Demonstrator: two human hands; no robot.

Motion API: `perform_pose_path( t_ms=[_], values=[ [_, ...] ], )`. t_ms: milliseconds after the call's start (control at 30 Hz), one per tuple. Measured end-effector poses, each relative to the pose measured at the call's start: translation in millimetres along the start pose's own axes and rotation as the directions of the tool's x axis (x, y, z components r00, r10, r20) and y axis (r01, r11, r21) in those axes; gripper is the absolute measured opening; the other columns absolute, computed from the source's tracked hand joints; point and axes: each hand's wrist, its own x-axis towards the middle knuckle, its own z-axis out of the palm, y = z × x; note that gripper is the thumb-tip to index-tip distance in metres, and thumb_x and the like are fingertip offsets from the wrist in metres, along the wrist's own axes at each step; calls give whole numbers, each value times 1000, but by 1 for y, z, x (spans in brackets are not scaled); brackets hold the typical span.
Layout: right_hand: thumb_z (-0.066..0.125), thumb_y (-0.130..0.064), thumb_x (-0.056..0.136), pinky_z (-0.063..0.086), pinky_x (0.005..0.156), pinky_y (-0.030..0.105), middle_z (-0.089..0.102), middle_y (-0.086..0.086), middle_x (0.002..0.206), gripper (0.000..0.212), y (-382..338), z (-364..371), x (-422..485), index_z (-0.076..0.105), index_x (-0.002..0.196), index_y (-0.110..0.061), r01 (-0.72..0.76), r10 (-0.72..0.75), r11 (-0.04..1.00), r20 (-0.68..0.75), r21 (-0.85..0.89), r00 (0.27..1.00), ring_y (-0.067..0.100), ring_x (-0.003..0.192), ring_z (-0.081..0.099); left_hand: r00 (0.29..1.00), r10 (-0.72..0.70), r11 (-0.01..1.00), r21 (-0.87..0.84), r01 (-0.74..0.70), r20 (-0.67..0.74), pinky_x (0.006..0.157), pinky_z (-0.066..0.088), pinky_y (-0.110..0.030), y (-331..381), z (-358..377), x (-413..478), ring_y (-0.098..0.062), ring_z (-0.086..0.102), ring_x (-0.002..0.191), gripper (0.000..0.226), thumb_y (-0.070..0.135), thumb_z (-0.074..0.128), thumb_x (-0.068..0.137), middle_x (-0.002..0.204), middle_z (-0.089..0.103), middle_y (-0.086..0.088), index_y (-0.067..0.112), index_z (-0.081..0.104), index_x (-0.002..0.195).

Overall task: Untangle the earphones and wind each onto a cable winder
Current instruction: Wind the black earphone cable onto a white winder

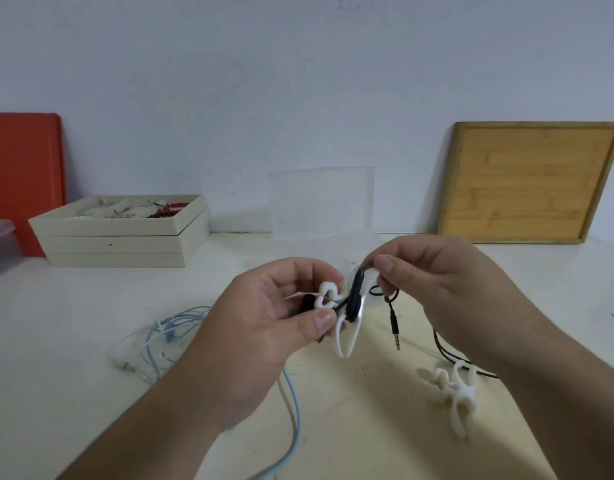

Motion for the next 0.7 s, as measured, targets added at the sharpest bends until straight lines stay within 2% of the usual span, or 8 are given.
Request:
perform_pose_path(
  t_ms=[33,100,133,200,267,367,567,700],
  values=[
    [59,-27,100,41,56,10,64,-9,60,29,2,-1,1,71,73,-20,9,-9,1000,21,30,1000,2,48,54,1000,-4,999,-34,5,3,72,55,-26,0,0,0,-21,66,76,27,-1,65,72,88,70,-7,19,76,87],
    [57,-33,98,51,83,40,67,3,74,31,9,1,2,72,77,-18,14,-21,994,61,109,998,29,78,62,1000,-16,993,-117,17,13,69,55,-26,1,1,0,-21,66,75,27,-2,64,72,87,68,-9,16,76,89],
    [54,-35,96,47,90,54,65,5,77,30,10,3,1,72,78,-19,4,-18,987,83,161,996,37,84,60,1000,-23,986,-166,26,19,68,55,-26,1,1,0,-21,65,74,27,-3,63,72,88,68,-12,14,75,89],
    [52,-35,95,44,84,63,61,4,76,29,11,7,1,73,77,-25,-10,-13,980,113,197,994,44,78,54,999,-41,962,-268,45,19,67,56,-26,3,4,0,-22,66,76,26,-5,62,72,94,67,-20,9,73,91],
    [52,-31,101,41,71,53,58,1,72,34,10,16,0,71,72,-29,-2,-21,989,150,151,988,35,69,49,998,-53,942,-333,45,-17,68,57,-27,1,5,0,-26,68,81,26,-5,61,72,98,66,-25,6,71,93],
    [52,-30,103,40,63,47,51,7,65,35,7,33,-4,67,75,-14,13,-26,999,245,52,969,29,62,44,991,-34,945,-328,-10,-127,66,57,-28,0,6,3,-27,66,76,26,-6,62,72,89,65,-21,5,69,94],
    [53,-28,102,38,61,32,44,-6,58,26,2,37,-8,72,84,-25,-8,13,1000,324,-16,946,14,58,42,937,3,977,-199,-77,-350,69,56,-38,-3,5,6,-26,62,75,28,-7,73,69,82,67,-13,11,71,91],
    [58,-28,99,42,58,23,51,-2,59,22,-4,34,-11,74,85,-21,-43,52,999,357,-32,933,12,57,47,909,-4,979,-185,-81,-417,68,56,-33,-4,8,7,-22,62,74,24,-12,61,84,80,67,-7,9,68,92]
  ],
)
